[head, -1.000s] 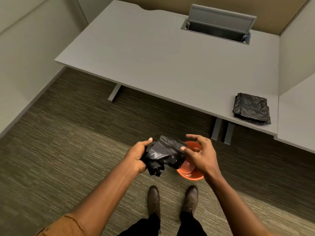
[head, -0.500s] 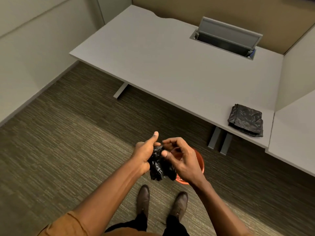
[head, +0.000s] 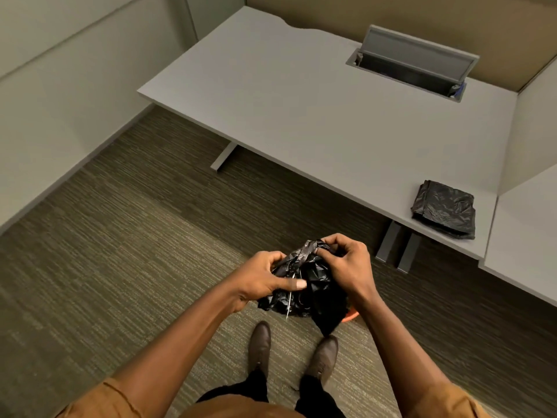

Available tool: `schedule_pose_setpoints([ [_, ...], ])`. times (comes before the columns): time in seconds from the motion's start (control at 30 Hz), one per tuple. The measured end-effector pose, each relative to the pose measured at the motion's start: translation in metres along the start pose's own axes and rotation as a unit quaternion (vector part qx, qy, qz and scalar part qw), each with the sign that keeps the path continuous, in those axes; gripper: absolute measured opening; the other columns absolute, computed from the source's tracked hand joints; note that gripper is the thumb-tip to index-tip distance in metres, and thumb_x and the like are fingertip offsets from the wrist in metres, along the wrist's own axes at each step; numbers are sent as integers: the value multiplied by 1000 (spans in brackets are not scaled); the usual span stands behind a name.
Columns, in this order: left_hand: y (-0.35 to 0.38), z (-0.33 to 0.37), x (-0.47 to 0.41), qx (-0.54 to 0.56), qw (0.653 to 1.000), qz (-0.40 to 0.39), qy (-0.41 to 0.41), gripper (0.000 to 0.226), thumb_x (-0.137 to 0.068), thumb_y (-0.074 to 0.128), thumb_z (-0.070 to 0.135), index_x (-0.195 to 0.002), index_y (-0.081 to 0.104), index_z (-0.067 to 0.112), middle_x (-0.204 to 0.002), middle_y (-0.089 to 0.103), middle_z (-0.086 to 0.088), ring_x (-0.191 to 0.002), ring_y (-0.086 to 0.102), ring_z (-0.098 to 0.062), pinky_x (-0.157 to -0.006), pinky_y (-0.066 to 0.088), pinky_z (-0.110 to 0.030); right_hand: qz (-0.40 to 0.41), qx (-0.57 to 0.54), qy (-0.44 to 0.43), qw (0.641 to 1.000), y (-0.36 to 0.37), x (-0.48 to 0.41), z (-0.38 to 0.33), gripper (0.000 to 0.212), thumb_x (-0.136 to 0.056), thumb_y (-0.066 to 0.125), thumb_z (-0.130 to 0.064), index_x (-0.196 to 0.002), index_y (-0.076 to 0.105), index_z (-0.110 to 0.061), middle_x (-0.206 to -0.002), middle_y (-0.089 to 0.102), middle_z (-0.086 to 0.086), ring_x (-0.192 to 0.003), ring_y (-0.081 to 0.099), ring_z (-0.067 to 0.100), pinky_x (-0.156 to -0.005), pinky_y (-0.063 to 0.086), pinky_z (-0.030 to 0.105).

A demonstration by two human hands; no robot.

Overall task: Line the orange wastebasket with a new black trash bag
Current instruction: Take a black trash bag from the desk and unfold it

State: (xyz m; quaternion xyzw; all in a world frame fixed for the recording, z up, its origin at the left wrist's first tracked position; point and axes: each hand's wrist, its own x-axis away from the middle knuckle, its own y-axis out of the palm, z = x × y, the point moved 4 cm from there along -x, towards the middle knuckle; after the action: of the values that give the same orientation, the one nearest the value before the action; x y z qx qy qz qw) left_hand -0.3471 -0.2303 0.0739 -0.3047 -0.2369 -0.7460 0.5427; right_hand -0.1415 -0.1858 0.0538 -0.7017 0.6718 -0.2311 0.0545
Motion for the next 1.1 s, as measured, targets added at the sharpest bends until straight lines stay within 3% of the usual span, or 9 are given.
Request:
schedule_pose_setpoints([
  [0.13, -4, -9, -2, 1, 999, 32, 9, 32, -96, 79, 4, -128, 77, 9, -110, 87, -8, -99, 85, -20, -76, 66, -26, -7, -7, 63, 998, -7, -8, 10, 9, -88, 84, -16, -87, 83, -25, -84, 83, -5, -82, 80, 14, -77, 65, 35],
  [0.3, -17, -16, -7, 55, 992, 112, 7, 42, -86, 90, 19, -125, 79, 8, -109, 88, -5, -111, 82, -26, -89, 62, -34, 28, 29, 72, 997, -13, -5, 18, 30, -91, 82, -28, -120, 76, -27, -110, 79, -8, -105, 74, 11, -94, 59, 33],
  [0.43, -13, -15, -6, 65, 985, 153, 32, 72, -67, 98, 44, -127, 78, 9, -115, 87, -4, -113, 82, -22, -99, 64, -38, 66, -61, 40, 995, -10, 14, 6, 42, -96, 69, -58, -118, 72, -23, -108, 78, -5, -96, 74, 6, -83, 57, 24],
  [0.5, -9, -12, -4, 38, 982, 175, 61, 44, -78, 95, 34, -115, 82, 13, -103, 88, 0, -103, 84, -18, -84, 65, -26, 20, -140, 68, 988, -3, 18, 4, 45, -95, 70, -62, -114, 73, -21, -101, 81, 5, -89, 80, 19, -75, 64, 36],
  [0.57, -5, -8, -3, -12, 976, 198, 86, 28, -85, 92, 29, -110, 84, 19, -98, 88, 5, -97, 84, -13, -79, 64, -25, -39, -141, 88, 985, 3, 20, 1, 42, -90, 80, -53, -113, 75, -19, -101, 83, 5, -89, 82, 21, -74, 67, 37],
  [0.67, 2, -8, -4, -29, 971, 219, 87, 46, -84, 90, 49, -118, 82, 18, -103, 88, 2, -96, 83, -11, -88, 66, -32, -63, -105, 114, 986, 9, 20, 6, 22, -89, 87, -20, -110, 79, -21, -102, 85, -1, -92, 83, 15, -84, 68, 40],
  [0.77, -1, -9, -6, 17, 951, 305, 57, 38, -98, 75, 49, -103, 79, 11, -92, 81, -9, -70, 65, -16, -63, 52, -33, -43, -182, 170, 968, 6, 21, 14, 24, -93, 79, 1, -114, 80, -11, -97, 86, 1, -87, 83, 13, -76, 66, 27],
  [0.93, -14, -29, -12, 242, 888, 391, -11, 29, -107, 67, 25, -102, 73, -3, -99, 71, -18, -85, 65, -29, -75, 53, -48, 41, -277, 236, 931, -4, 14, 33, 18, -90, 84, -5, -108, 81, -4, -99, 85, 13, -99, 82, 37, -101, 61, 60],
  [1.1, -12, -51, -21, 219, 894, 384, -72, 18, -103, 69, 15, -96, 72, -2, -96, 76, -18, -88, 69, -29, -77, 56, -41, 57, -389, 260, 882, -8, 8, 29, 30, -89, 85, -9, -115, 77, 4, -106, 82, 24, -106, 78, 45, -108, 56, 64],
])
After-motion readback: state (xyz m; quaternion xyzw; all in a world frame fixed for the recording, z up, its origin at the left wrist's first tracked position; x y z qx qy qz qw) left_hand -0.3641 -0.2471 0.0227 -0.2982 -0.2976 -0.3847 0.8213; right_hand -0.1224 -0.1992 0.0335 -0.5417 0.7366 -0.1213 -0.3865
